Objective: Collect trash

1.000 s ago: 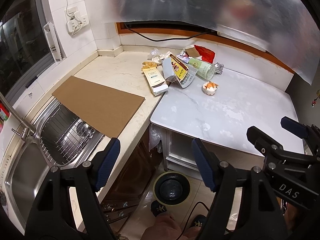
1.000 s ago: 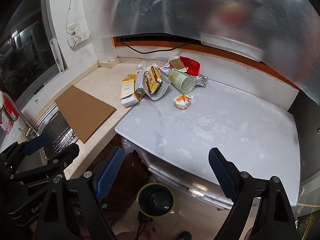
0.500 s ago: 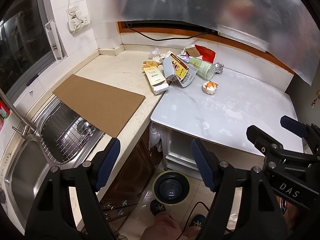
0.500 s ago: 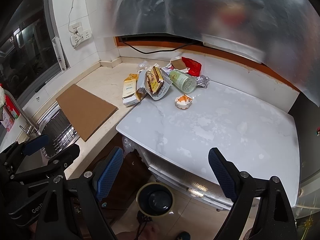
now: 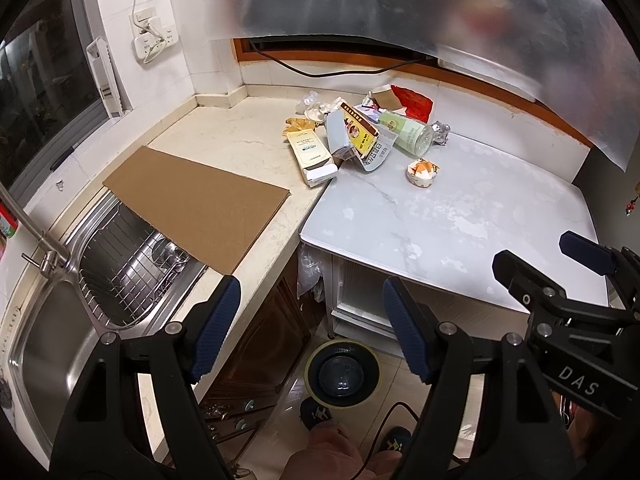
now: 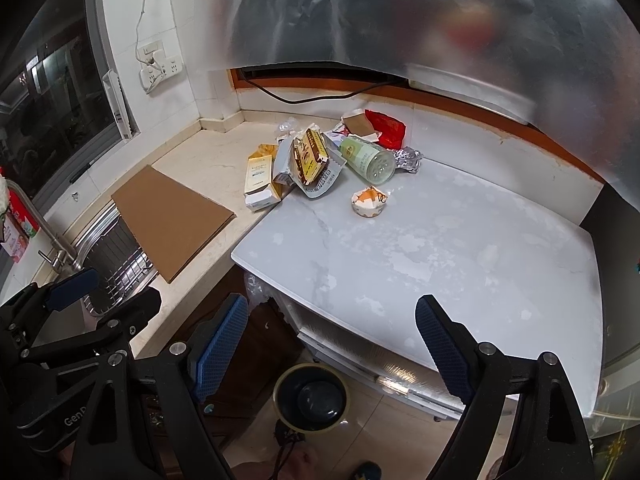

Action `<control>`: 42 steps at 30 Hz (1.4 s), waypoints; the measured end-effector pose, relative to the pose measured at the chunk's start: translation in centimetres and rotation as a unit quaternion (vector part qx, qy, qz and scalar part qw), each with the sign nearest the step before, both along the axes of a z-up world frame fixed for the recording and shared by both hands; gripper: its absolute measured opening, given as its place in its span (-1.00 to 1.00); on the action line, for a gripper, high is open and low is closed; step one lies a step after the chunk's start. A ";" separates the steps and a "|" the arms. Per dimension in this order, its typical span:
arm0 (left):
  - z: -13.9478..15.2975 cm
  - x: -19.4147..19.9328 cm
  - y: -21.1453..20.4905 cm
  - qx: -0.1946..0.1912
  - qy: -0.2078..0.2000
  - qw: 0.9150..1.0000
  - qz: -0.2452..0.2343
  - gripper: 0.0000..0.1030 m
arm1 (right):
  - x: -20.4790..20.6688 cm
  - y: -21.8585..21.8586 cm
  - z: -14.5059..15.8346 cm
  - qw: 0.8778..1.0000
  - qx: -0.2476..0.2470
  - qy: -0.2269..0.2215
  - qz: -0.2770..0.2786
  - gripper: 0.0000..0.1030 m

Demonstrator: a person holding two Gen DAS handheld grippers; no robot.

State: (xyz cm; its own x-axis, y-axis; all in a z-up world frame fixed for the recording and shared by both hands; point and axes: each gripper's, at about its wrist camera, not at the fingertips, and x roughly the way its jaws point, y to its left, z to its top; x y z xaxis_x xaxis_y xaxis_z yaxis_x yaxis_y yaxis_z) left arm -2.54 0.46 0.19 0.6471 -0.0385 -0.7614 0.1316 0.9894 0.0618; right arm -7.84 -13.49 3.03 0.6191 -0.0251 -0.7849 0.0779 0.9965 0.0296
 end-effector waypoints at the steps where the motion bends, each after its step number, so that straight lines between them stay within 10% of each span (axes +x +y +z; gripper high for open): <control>1: 0.0 0.1 -0.1 0.000 0.000 1.000 0.001 0.37 | 0.1 0.0 0.0 1.000 0.000 0.000 0.000 0.70; 24: -0.8 3.7 -0.1 -0.005 0.016 1.000 -0.017 0.37 | 2.6 -0.4 -1.4 1.000 0.007 0.016 0.004 0.56; 42: -2.2 19.2 0.4 -0.061 0.066 0.996 -0.017 0.37 | 14.5 -5.4 -1.6 0.999 0.006 0.005 -0.031 0.56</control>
State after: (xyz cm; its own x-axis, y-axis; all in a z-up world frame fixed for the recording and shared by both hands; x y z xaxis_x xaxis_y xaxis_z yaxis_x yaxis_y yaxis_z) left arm 16.69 0.81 -2.06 0.5390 -0.1562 -0.8277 0.1652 0.9832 -0.0780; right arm 6.68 -18.87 1.47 0.6080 -0.0533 -0.7921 0.1398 0.9893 0.0408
